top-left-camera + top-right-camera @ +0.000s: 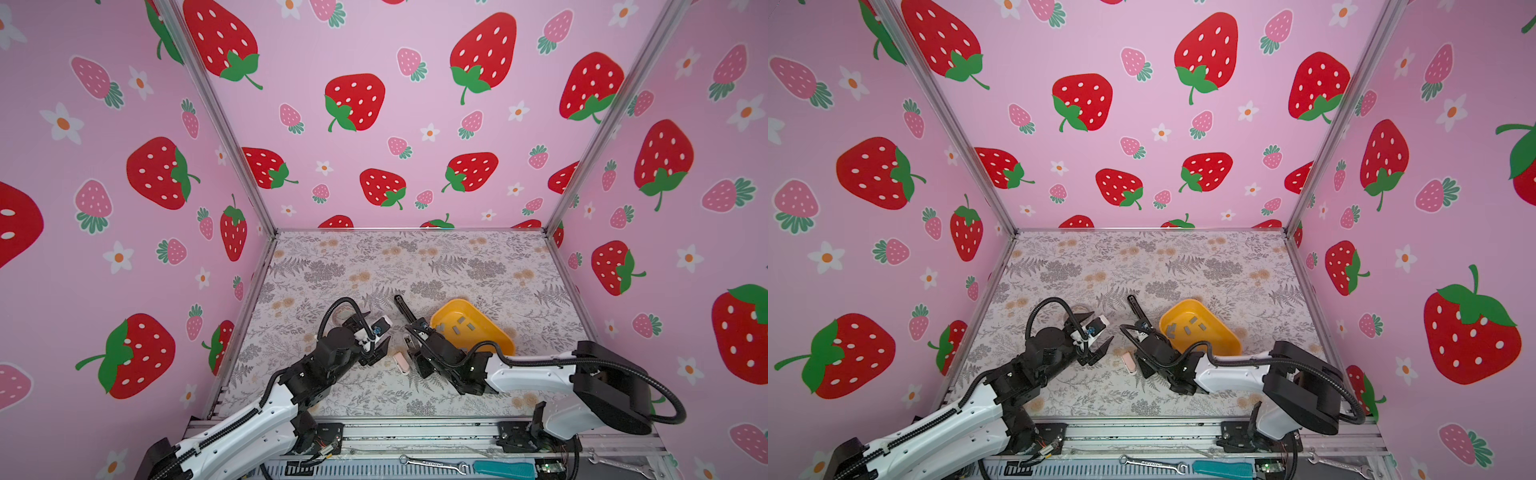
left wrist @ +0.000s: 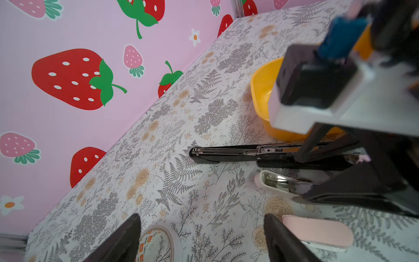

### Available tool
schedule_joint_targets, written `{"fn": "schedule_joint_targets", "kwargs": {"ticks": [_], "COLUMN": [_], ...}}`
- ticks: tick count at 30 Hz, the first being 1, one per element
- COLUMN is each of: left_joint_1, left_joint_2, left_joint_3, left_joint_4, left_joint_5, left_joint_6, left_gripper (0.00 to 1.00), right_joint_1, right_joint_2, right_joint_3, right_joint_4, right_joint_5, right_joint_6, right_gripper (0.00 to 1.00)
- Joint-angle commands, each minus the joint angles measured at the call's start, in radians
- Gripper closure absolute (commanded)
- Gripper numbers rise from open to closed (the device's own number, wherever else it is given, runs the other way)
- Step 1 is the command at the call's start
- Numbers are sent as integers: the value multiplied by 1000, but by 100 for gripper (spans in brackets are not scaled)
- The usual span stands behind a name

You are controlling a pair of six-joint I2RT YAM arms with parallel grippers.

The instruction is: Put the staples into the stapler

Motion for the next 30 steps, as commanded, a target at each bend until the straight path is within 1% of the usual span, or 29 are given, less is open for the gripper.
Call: {"fn": "schedule_joint_targets", "kwargs": {"ticks": [1, 4, 7, 9, 10, 12, 14, 15, 17, 21, 22, 25, 30], "left_joint_1": [-3, -3, -6, -18, -25, -50, -81, -88, -90, -89, -89, -89, -91], "left_joint_2": [22, 48, 67, 78, 84, 101, 117, 125, 133, 176, 194, 261, 387], "left_joint_3": [71, 141, 195, 201, 199, 189, 165, 157, 148, 171, 182, 208, 263], "left_joint_4": [-63, -141, -224, -244, -248, -272, -229, -203, -171, -227, -248, -289, -349], "left_joint_5": [60, 57, 9, -9, -7, 22, 13, 15, 58, 181, 187, 176, 158], "left_joint_6": [154, 183, 218, 249, 266, 352, 399, 407, 418, 468, 477, 497, 529], "left_gripper": [15, 16, 21, 22, 22, 27, 25, 24, 23, 23, 23, 24, 25], "right_joint_1": [-5, -6, -16, -42, -62, -128, -199, -238, -298, -395, -413, -453, -491], "right_joint_2": [-109, -245, -410, -520, -574, -655, -696, -703, -689, -595, -574, -522, -447], "right_joint_3": [-38, -77, -163, -236, -266, -326, -369, -384, -400, -406, -408, -433, -477], "right_joint_4": [10, 36, 132, 214, 246, 287, 321, 335, 364, 401, 410, 475, 562], "right_joint_5": [81, 154, 259, 325, 342, 347, 315, 292, 255, 268, 274, 217, 227], "right_joint_6": [-43, -112, -210, -283, -307, -335, -351, -353, -368, -393, -375, -378, -363], "right_gripper": [46, 41, 33, 30, 29, 28, 27, 27, 27, 26, 26, 26, 26]}}
